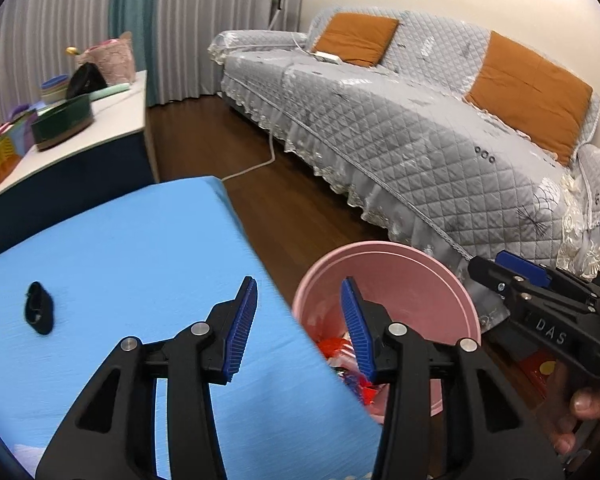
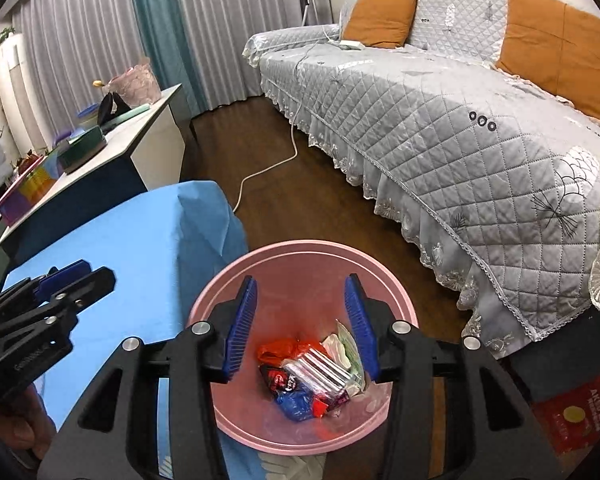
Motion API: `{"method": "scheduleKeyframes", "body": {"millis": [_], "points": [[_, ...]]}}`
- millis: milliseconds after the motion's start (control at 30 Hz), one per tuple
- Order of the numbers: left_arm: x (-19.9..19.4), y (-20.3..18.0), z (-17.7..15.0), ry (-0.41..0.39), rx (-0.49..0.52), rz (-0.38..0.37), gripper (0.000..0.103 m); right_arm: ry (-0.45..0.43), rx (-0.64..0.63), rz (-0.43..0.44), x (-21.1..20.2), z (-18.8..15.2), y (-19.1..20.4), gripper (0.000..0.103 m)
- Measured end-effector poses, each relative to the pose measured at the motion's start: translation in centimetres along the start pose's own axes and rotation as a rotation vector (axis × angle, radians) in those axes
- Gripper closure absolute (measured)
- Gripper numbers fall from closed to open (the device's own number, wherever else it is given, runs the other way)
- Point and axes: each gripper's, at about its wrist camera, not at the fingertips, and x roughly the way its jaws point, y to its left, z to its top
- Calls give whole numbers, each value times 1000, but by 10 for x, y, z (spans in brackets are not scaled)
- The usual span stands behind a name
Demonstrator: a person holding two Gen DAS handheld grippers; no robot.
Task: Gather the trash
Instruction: 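Move both open tools back over the table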
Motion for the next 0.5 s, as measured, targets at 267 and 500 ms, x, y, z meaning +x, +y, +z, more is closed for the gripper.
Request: {"method": "scheduleKeyframes", "body": {"millis": [267, 500], "points": [[-28, 41, -6, -25, -28, 68, 60, -39, -26, 50, -10, 9, 39, 57], [-60, 88, -17, -41, -94, 138, 60, -67, -83, 128, -18, 11, 95, 57]]}}
